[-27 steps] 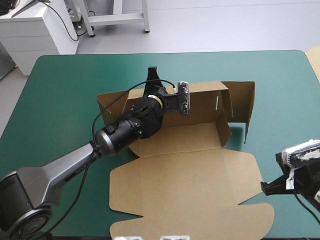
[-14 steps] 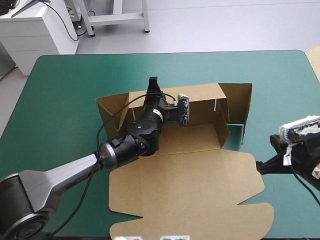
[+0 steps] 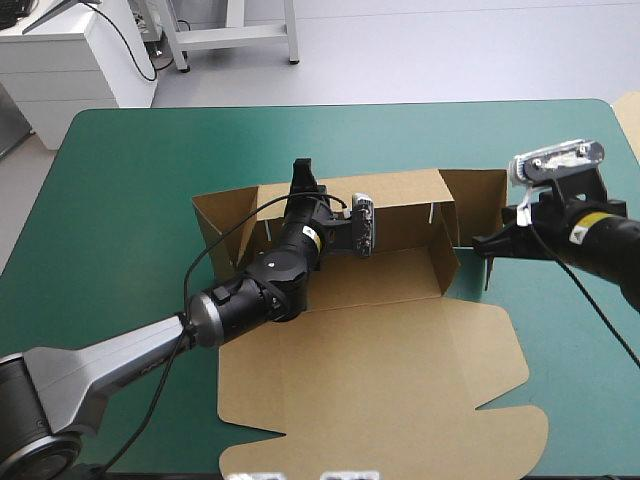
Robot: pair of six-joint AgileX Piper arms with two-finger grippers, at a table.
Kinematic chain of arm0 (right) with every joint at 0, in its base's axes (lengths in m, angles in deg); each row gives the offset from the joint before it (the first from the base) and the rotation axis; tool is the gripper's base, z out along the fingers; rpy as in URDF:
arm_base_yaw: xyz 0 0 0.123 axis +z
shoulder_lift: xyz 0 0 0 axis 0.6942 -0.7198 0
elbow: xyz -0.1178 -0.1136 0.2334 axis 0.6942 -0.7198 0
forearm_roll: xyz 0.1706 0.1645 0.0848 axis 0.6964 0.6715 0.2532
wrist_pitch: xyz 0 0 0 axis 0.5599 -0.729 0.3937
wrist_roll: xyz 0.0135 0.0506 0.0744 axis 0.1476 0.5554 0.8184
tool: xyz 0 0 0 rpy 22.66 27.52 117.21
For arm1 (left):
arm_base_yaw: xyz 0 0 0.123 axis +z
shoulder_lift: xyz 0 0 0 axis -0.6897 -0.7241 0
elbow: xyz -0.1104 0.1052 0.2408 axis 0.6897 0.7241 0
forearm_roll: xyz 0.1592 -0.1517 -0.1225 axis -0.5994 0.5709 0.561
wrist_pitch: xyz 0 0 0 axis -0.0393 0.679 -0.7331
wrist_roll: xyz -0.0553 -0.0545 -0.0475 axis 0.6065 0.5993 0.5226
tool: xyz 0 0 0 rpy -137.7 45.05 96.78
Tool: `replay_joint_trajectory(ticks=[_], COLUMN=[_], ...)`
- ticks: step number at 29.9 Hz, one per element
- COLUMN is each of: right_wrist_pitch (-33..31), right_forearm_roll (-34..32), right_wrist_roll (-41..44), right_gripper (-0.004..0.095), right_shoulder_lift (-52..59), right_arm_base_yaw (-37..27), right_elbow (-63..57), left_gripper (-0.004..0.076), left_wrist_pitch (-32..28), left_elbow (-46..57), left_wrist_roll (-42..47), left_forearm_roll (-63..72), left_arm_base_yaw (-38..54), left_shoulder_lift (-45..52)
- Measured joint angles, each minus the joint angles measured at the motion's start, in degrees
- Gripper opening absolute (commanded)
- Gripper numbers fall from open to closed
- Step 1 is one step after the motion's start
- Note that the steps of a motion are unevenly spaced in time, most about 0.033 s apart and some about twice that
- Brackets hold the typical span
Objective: Fold the box
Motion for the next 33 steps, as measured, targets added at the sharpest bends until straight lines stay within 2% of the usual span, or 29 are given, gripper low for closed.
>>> replay_joint_trajectory(ticks=[5, 13, 19, 25, 33], right_wrist_pitch=[-0.4, -6.1, -11.1, -12.4, -11.8], right_forearm_roll=[0.3, 1.2, 4.4, 8.2, 8.7], right_wrist_roll=[0.0, 0.0, 0.0, 0.0, 0.0], right_gripper=[-0.0016, -0.0016, -0.0021, -0.0021, -0.0021], right_shoulder_lift=[-8.6, -22.2, -31.0, -37.2, -42.5], right_arm_base_yaw=[0.0, -0.2, -4.3, -9.7, -10.7], right_elbow=[8.0, 22.1, 30.2, 31.9, 31.9], left_gripper=[-0.0008, -0.0008, -0.0008, -0.0008, -0.0008], left_wrist_pitch=[-1.5, -2.4, -2.3, -2.9, -3.2], left_elbow=[3.0, 4.2, 4.4, 4.4, 4.4], left_wrist_roll=[0.2, 2.6, 4.2, 5.1, 5.3], left_forearm_roll=[-2.1, -4.0, -4.9, -5.0, -5.0], left_arm_base_yaw=[-0.1, -0.1, -0.1, -0.1, -0.1], left_shoulder_lift=[2.1, 2.7, 2.7, 2.7, 2.7])
